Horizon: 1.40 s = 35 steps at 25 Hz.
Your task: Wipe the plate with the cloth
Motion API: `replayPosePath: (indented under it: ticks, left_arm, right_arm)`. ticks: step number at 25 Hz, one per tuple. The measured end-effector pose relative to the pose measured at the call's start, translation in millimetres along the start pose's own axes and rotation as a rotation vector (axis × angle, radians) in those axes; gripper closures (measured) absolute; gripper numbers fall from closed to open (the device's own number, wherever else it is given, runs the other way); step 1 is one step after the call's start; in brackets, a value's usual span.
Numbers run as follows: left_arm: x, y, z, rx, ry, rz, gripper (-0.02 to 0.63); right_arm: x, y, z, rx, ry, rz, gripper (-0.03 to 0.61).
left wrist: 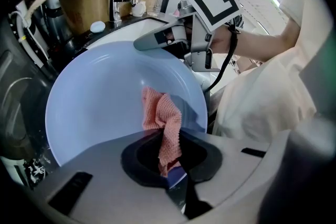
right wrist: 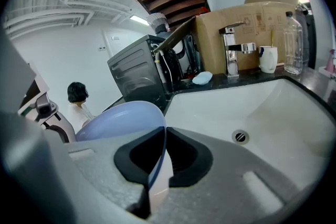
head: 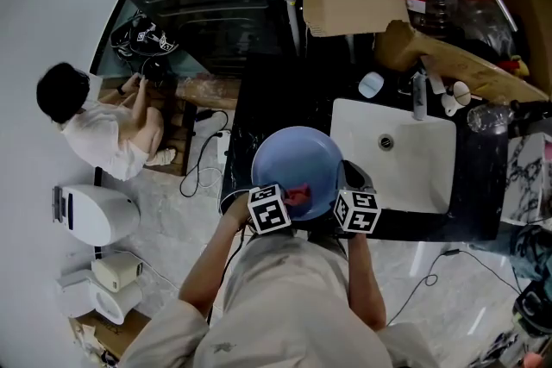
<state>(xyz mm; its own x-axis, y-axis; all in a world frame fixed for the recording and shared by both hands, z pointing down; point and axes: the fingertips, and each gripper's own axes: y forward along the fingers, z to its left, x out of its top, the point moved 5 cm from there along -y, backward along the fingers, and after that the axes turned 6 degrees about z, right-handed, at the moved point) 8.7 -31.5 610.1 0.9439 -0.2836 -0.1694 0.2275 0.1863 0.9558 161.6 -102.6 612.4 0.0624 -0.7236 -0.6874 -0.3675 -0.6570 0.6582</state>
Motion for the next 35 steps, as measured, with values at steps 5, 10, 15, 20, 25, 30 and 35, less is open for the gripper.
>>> replayPosePath:
  ticks: [5,10,15,20,25,30,35]
  left_arm:
    - [-7,-2,8,0.024,-0.025,0.011,0.580]
    - [-15,-7,18,0.064,-0.057,0.011,0.580]
    - [-21,-11,27,0.103,-0.097,-0.002,0.580]
    - [-24,-13,36,0.132,-0.127,-0.004,0.580]
    - [-26,-17,45,0.164,-0.151,-0.005,0.580]
    - [-29,-19,54,0.201,-0.181,-0.012,0.580]
    - [-31,-22,64,0.240,-0.212,-0.022,0.580]
  right_arm:
    - [0,0,0,0.005,-0.001,0.001,0.561]
    - [0,0,0,0.006,-0.002,0.003,0.560]
    - [0,0,0,0.008,-0.003,0.006,0.560]
    - [0,0,0,0.011,-0.005,0.006,0.561]
    - [1,0,0,0.013,-0.007,0.010,0.561]
    - [0,-1,1,0.014,-0.008,0.011,0.561]
    - [0,-1,0,0.015,-0.008,0.012,0.561]
